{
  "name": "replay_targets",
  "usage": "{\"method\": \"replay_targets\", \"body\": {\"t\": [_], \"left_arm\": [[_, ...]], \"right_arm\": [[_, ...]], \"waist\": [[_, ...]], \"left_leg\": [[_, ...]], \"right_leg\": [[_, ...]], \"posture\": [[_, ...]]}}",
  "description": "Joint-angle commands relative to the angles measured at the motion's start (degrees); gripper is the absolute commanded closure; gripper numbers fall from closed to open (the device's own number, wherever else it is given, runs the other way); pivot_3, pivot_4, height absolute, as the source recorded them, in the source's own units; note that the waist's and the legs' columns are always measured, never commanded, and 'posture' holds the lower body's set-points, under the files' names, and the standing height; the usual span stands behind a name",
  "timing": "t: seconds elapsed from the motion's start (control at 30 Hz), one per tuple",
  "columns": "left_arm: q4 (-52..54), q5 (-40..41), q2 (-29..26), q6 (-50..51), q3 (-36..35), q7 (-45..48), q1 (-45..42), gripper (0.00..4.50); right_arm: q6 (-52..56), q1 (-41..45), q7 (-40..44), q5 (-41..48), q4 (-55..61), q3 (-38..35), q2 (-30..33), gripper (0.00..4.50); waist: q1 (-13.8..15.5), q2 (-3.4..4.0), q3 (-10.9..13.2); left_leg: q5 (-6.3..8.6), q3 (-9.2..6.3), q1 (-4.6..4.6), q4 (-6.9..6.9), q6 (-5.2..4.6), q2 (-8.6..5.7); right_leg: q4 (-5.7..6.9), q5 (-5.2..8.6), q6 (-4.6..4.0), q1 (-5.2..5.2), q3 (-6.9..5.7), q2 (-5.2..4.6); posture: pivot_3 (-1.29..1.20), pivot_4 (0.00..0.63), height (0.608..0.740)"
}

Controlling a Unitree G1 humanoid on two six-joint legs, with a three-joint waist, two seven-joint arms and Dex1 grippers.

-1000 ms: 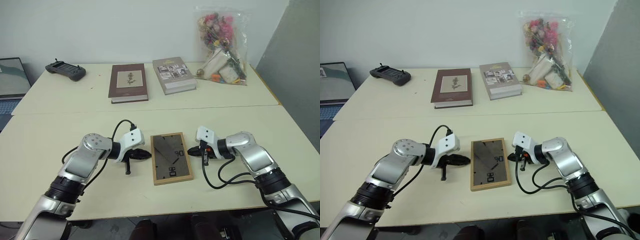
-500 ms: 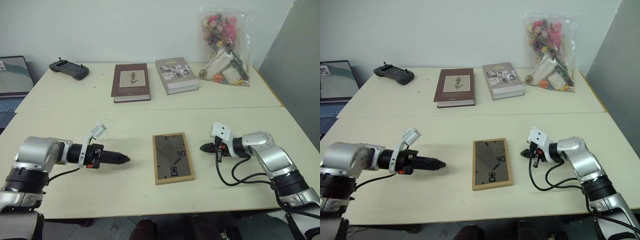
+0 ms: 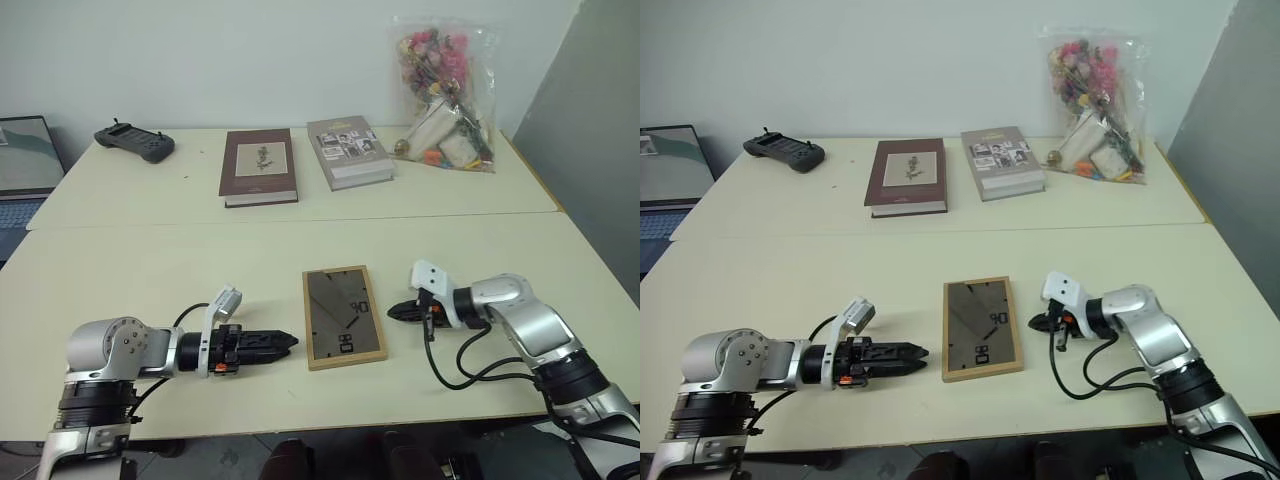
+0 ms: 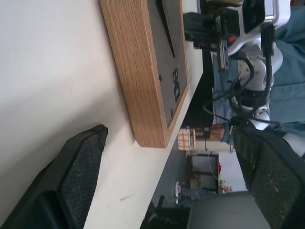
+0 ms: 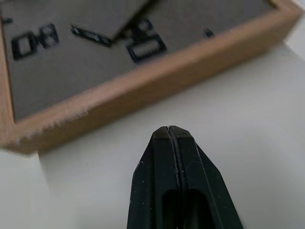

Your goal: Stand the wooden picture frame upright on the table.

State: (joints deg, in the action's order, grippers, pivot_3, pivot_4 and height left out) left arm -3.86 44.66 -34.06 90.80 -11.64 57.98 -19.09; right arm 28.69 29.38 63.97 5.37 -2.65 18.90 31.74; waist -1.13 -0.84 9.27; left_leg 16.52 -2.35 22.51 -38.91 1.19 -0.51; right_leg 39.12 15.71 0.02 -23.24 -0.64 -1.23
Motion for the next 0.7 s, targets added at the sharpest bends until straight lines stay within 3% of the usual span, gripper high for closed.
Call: {"method": "replay_targets", "body": {"t": [0.03, 0.4, 0.7], "left_arm": [[-3.0, -3.9, 2.6, -4.5, 2.2, -6.2, 0.0, 0.03], [1.2, 1.4, 5.9, -1.8, 1.7, -7.5, 0.2, 0.03], [0.2, 3.5, 5.8, -2.9, -1.2, -8.7, -0.6, 2.14]], "right_arm": [[0.3, 1.8, -0.2, 0.0, 1.0, 1.4, -1.7, 4.50], [0.6, 4.6, -3.0, -0.7, -1.9, 2.7, -6.1, 4.50], [-1.0, 2.4, -4.1, -1.2, -2.7, 2.4, -4.4, 4.50]], "waist": [[0.7, 0.09, -0.1], [1.5, 0.26, -0.3], [1.0, 0.24, -0.3]], "left_leg": [[0.00, 0.01, -0.03, 0.00, 0.00, -0.04], [-0.03, 0.00, -0.13, -0.01, 0.05, -0.10], [-0.01, 0.00, -0.11, 0.04, 0.02, -0.06]], "right_leg": [[-0.01, 0.00, 0.00, 0.03, 0.00, -0.04], [-0.03, -0.01, 0.02, 0.14, 0.01, -0.09], [-0.04, -0.01, 0.01, 0.07, 0.03, -0.05]], "posture": [[0.00, 0.150, 0.740], [0.00, 0.150, 0.740], [0.00, 0.150, 0.740]]}}
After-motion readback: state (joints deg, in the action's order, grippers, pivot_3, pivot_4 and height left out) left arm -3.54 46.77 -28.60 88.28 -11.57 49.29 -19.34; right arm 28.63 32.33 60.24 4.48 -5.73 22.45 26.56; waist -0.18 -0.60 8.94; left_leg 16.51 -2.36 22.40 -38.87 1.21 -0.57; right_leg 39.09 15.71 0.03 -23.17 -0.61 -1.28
